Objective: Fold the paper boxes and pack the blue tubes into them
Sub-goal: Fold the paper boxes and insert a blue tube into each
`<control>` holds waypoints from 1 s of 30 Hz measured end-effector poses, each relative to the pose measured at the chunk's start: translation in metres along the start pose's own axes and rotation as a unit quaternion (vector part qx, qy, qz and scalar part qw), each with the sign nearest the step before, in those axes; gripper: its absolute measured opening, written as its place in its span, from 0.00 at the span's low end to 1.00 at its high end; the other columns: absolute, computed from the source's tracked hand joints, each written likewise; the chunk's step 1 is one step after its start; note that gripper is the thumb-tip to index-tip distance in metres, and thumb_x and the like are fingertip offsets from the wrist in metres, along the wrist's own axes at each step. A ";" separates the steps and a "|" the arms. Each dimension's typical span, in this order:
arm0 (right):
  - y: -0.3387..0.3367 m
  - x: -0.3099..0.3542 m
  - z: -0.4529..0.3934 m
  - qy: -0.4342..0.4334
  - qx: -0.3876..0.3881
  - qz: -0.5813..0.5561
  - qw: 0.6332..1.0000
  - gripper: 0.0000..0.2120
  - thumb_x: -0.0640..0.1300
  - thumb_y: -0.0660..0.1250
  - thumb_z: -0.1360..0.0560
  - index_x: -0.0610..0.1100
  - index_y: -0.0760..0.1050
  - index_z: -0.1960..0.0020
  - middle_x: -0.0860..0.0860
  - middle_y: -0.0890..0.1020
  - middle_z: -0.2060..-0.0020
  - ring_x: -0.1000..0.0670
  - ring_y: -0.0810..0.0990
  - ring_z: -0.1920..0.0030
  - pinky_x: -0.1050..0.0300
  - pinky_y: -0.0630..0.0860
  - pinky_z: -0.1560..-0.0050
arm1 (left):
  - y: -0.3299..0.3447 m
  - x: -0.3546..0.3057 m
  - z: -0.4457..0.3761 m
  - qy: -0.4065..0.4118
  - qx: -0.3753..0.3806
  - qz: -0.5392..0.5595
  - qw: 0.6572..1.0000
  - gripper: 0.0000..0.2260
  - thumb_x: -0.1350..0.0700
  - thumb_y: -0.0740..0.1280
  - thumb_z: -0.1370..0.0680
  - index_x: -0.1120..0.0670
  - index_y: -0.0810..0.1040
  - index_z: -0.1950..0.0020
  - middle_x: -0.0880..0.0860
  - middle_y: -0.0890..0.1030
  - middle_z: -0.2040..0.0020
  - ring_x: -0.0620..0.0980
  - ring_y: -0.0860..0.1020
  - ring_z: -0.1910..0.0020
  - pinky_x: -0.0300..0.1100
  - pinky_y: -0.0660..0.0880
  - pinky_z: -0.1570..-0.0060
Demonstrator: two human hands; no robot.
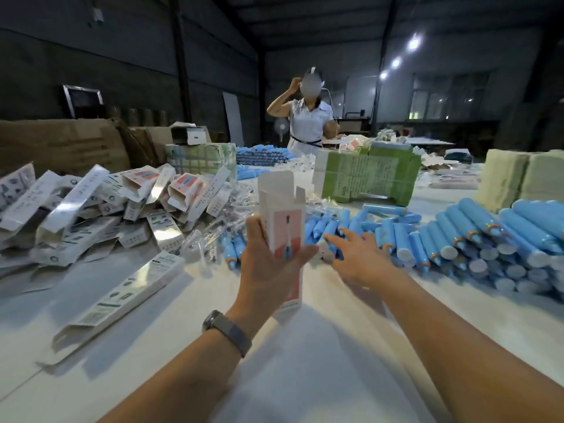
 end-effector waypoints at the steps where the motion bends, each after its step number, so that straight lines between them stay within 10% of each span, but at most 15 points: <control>1: 0.002 0.002 -0.001 -0.002 0.005 0.009 1.000 0.29 0.56 0.57 0.21 0.67 0.50 0.24 0.56 0.51 0.21 0.41 0.50 0.23 0.29 0.53 0.30 | -0.001 0.001 0.000 0.006 -0.003 -0.005 1.000 0.28 0.53 0.82 0.34 0.41 0.64 0.51 0.33 0.78 0.56 0.37 0.80 0.61 0.28 0.73 0.65; 14: -0.024 0.015 0.001 0.080 -0.065 -0.175 0.979 0.05 0.54 0.63 0.23 0.54 0.74 0.50 0.47 0.80 0.47 0.43 0.77 0.46 0.55 0.70 0.54 | -0.016 -0.001 -0.003 0.038 -0.022 -0.014 0.999 0.21 0.42 0.73 0.32 0.37 0.62 0.51 0.31 0.76 0.54 0.36 0.78 0.58 0.33 0.77 0.64; 18: -0.024 0.014 0.002 0.139 0.008 -0.601 0.787 0.08 0.40 0.68 0.23 0.44 0.70 0.47 0.45 0.72 0.62 0.52 0.65 0.71 0.65 0.63 0.80 | -0.020 0.003 -0.007 0.046 -0.019 -0.025 0.998 0.19 0.49 0.74 0.26 0.36 0.63 0.50 0.32 0.77 0.54 0.38 0.79 0.59 0.31 0.76 0.65; 21: -0.036 0.026 0.009 0.143 0.031 -0.741 0.656 0.02 0.39 0.65 0.21 0.41 0.72 0.52 0.43 0.72 0.62 0.53 0.62 0.74 0.66 0.60 0.82 | -0.020 0.001 -0.007 0.056 -0.015 -0.049 0.997 0.18 0.47 0.72 0.30 0.39 0.64 0.51 0.33 0.78 0.56 0.39 0.78 0.62 0.31 0.73 0.67; 30: -0.113 0.063 0.038 -0.061 -0.071 -0.760 0.643 0.08 0.45 0.60 0.20 0.40 0.70 0.46 0.44 0.79 0.60 0.51 0.79 0.69 0.59 0.73 0.70 | -0.033 -0.004 -0.008 0.119 -0.008 -0.151 0.981 0.16 0.48 0.67 0.27 0.43 0.61 0.47 0.50 0.78 0.51 0.54 0.77 0.58 0.45 0.74 0.65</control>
Point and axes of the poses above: each hand's wrist, its own z-axis away from the middle knuckle, its own y-axis out of the palm, x = y × z, the point moved 5 cm from there along -z, towards the middle knuckle
